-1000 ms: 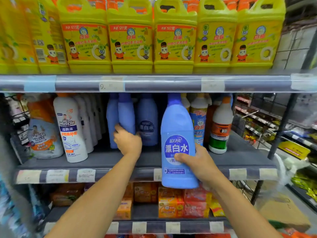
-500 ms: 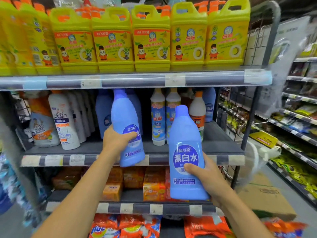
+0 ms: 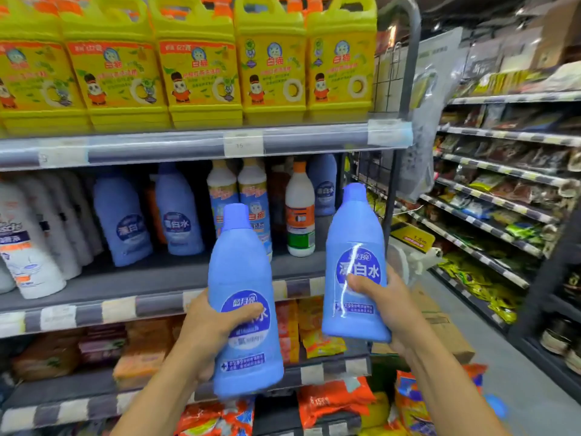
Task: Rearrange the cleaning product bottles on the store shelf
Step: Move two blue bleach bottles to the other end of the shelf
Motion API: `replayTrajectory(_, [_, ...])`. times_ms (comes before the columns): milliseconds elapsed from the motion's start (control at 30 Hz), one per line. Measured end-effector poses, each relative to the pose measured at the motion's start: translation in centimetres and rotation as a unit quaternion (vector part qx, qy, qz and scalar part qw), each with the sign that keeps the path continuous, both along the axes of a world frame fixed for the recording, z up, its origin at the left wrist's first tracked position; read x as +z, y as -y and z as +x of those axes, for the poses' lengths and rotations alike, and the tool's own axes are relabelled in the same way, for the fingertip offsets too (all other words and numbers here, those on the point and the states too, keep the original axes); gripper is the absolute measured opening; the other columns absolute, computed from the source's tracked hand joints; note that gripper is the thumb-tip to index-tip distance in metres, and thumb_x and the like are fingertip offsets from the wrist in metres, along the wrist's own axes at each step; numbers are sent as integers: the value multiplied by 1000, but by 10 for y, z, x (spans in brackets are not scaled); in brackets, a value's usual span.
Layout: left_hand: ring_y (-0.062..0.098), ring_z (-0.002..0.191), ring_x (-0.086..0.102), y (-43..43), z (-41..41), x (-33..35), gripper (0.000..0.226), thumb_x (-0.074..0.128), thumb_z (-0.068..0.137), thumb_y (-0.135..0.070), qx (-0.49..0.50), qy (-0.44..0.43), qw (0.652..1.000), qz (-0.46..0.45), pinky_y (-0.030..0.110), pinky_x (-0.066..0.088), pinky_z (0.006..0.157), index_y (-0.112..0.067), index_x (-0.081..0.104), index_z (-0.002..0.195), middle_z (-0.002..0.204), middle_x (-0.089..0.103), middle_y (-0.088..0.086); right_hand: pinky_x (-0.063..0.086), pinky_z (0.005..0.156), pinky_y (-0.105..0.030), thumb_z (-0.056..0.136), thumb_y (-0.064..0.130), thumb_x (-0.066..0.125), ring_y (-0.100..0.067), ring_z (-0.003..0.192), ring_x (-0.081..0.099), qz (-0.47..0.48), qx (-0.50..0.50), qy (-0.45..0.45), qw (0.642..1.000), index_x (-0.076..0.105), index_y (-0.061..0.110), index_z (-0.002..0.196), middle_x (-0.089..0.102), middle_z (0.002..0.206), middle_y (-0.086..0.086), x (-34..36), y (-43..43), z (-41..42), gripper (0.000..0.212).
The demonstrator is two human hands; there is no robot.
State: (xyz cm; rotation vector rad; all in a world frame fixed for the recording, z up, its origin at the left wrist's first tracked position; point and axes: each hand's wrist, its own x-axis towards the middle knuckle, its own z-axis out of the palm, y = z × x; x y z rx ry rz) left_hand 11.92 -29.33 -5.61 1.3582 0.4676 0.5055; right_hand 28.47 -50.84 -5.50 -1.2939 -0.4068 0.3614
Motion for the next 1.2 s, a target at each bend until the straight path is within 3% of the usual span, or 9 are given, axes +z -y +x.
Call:
replayTrajectory(133, [41,72,72,3,15,-5,67,93,35,-23,-46,4,999,8,47,57,61,-3,69,95,87,74,24,55,52,-32,54,23,87,-25,67,73,-19,-48,24,998,67,8,100,76,85,-11,12,-1,26,52])
replayTrajectory(233, [35,69,73,2,26,-8,52,91,38,-21,-67,9,997,27,43,57,60,-12,72,86,86,75,20,59,59,-38,67,21,86,-24,75,74,-51,-73,68,994,66,13,103,77,90,-5,11,-8,48,42])
replayTrajectory(433, [33,71,73,11,51,0,52,89,41,-21,-82,14,996,40,39,58,58,-12,71,89,86,75,18,61,66,-42,64,25,88,-23,78,74,-76,-81,87,990,66,17,100,76,90,-3,14,-35,95,43])
replayTrajectory(567, [30,69,73,19,73,5,58,88,39,-22,-70,15,996,44,38,57,57,-8,69,92,85,76,16,57,54,-32,65,16,88,-21,71,74,-55,-69,80,993,66,15,95,76,87,-6,20,-54,126,37])
replayTrajectory(700, [31,69,73,26,91,10,45,87,46,-14,-58,36,997,32,39,57,57,-12,72,88,86,75,18,55,50,-26,64,10,88,-19,70,72,-58,-66,87,992,63,13,102,73,91,-9,22,-72,162,45])
replayTrajectory(833, [32,71,73,29,101,12,34,85,52,-12,-50,47,997,30,38,58,56,-15,75,84,87,76,18,50,50,-14,63,7,88,-6,70,67,-67,-99,110,987,59,17,106,70,87,2,14,-93,194,53])
replayTrajectory(967, [33,72,73,32,104,11,50,87,42,-21,-35,47,997,40,39,58,57,-12,73,89,88,75,19,55,73,-35,62,-2,85,-25,89,66,-82,-113,86,986,58,11,108,69,103,-9,11,-115,223,55])
replayTrajectory(1100, [33,70,73,29,103,8,53,88,40,-21,-17,54,997,46,39,57,56,-10,72,89,86,75,19,57,84,-50,63,-14,79,-35,101,64,-68,-104,75,989,54,-1,115,65,112,-22,13,-132,246,59])
replayTrajectory(1200, [30,66,73,29,102,9,60,87,37,-21,0,60,996,65,36,57,54,-6,70,93,84,75,19,57,64,-19,65,-19,74,-29,98,60,-49,-102,99,989,45,-8,123,60,118,-25,14,-144,256,66])
